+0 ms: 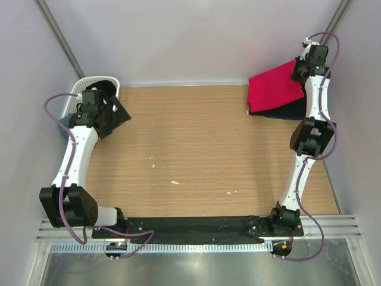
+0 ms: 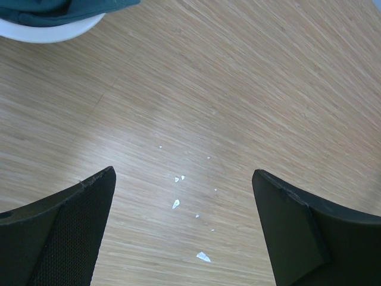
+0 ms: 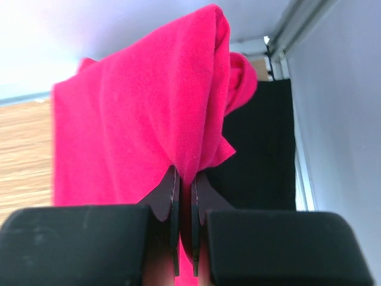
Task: Fold and stack the t-shirts
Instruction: Neatly place the folded tshirt to the corner
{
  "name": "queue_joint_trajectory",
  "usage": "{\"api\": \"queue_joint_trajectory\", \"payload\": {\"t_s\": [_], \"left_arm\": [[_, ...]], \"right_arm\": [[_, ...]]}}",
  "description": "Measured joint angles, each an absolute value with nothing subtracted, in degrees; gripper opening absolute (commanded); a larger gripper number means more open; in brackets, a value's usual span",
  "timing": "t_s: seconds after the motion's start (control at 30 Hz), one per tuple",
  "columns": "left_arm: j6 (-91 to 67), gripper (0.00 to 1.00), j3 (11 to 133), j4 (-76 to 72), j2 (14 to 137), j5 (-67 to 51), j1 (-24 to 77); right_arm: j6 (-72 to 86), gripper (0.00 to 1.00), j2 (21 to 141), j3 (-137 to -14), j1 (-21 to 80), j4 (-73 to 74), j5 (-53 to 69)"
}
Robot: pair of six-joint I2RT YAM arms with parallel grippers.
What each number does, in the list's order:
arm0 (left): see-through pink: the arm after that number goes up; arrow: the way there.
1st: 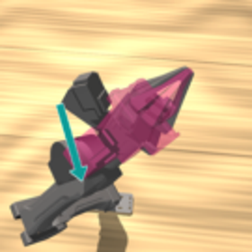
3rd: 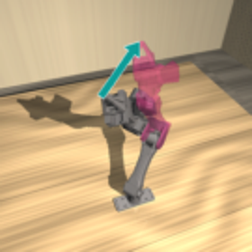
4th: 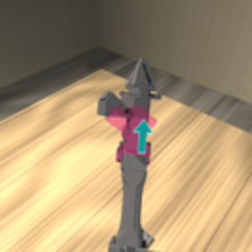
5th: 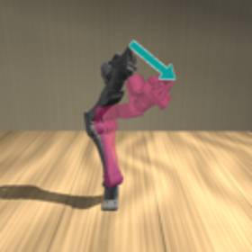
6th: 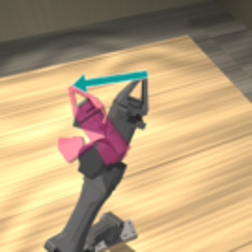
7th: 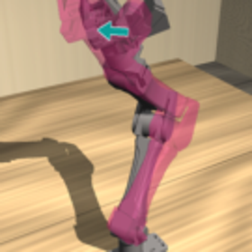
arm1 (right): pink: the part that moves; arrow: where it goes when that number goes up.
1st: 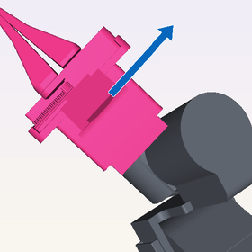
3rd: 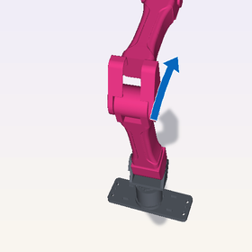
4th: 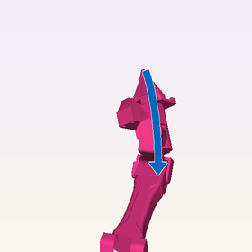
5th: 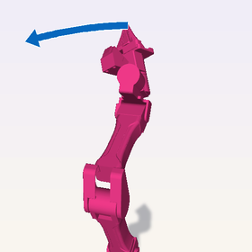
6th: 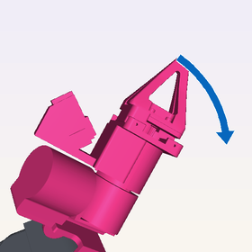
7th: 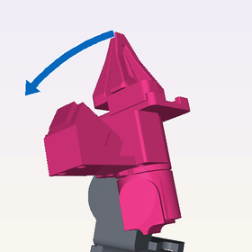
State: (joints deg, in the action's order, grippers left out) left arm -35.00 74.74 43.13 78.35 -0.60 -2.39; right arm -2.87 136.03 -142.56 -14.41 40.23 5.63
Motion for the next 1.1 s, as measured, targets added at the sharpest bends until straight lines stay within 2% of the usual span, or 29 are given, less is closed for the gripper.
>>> {"api": "queue_joint_trajectory", "payload": {"t_s": [0.3, 0.33, 0.47, 0.63, 0.77, 1.0, 1.1], "left_arm": [[-35.57, 0.97, 74.78, 44.6, 78.85, 1.13, -2.39], [-35.57, 0.96, 74.81, 44.77, 79.07, 1.13, -2.39], [-35.59, 0.97, 74.91, 45.06, 79.75, 0.99, -2.39], [-35.16, 0.98, 76.27, 45.69, 79.75, 0.89, -2.39], [-33.65, 0.98, 79.15, 46.19, 79.66, 1.32, -2.39], [-29.39, 1.0, 81.67, 45.93, 76.4, 1.78, -2.39], [-27.35, 1.0, 81.47, 45.52, 73.89, 1.67, -2.39]], "right_arm": [[-6.66, 0.01, 140.66, -139.79, -16.38, 38.22, 0.03], [-6.98, 0.13, 140.9, -139.65, -16.51, 38.06, -0.62], [-8.01, 0.99, 141.05, -139.63, -16.51, 37.19, -2.81], [-8.43, 1.0, 140.05, -140.0, -16.73, 37.39, -3.73], [-8.43, 1.0, 134.69, -139.76, -16.36, 39.24, -7.05], [-6.76, 1.0, 109.69, -131.15, -13.47, 37.43, -8.54], [-4.82, 1.0, 94.91, -120.4, -12.01, 31.75, -6.59]]}}
